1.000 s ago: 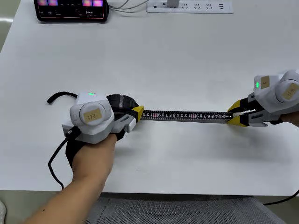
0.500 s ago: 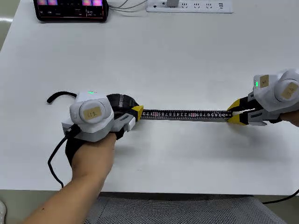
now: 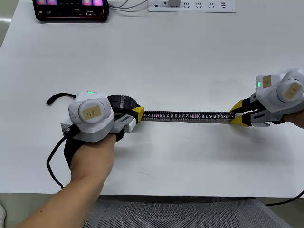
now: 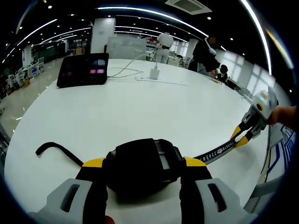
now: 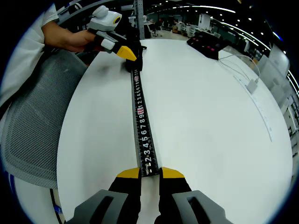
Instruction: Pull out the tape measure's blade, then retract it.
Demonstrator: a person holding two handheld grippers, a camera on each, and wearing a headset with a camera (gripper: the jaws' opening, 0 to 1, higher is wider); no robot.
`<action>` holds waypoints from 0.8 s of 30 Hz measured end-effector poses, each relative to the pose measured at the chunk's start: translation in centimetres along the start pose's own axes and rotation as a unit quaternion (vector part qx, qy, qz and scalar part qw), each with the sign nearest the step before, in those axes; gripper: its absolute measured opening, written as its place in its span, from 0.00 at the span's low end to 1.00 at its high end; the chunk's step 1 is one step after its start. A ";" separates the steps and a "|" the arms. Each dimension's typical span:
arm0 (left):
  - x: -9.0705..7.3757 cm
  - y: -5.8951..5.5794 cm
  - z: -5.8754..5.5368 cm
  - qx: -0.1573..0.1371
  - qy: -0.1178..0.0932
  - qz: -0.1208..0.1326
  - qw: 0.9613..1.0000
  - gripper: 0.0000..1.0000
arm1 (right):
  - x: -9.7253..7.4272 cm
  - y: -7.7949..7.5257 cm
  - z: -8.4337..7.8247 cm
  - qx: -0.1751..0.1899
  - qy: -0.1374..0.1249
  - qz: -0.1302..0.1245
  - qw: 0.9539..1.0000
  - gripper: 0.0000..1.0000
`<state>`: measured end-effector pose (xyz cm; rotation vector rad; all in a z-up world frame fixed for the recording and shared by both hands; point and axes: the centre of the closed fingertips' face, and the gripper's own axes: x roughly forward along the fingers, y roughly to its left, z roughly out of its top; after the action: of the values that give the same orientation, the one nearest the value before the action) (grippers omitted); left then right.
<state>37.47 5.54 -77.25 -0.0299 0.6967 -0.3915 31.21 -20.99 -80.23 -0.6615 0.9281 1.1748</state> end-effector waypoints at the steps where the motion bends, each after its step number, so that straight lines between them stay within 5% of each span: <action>1: 0.0 0.0 0.0 0.000 0.000 0.000 1.000 0.58 | 0.0 0.0 0.0 0.000 0.000 -0.001 1.000 0.10; 24: -0.1 0.2 0.1 -0.026 0.000 -0.013 1.000 0.58 | 0.8 0.2 2.8 0.002 -0.028 0.008 1.000 0.10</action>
<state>37.48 5.74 -77.12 -0.0877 0.7067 -0.3991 31.87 -18.23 -79.56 -0.6159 0.8895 1.2003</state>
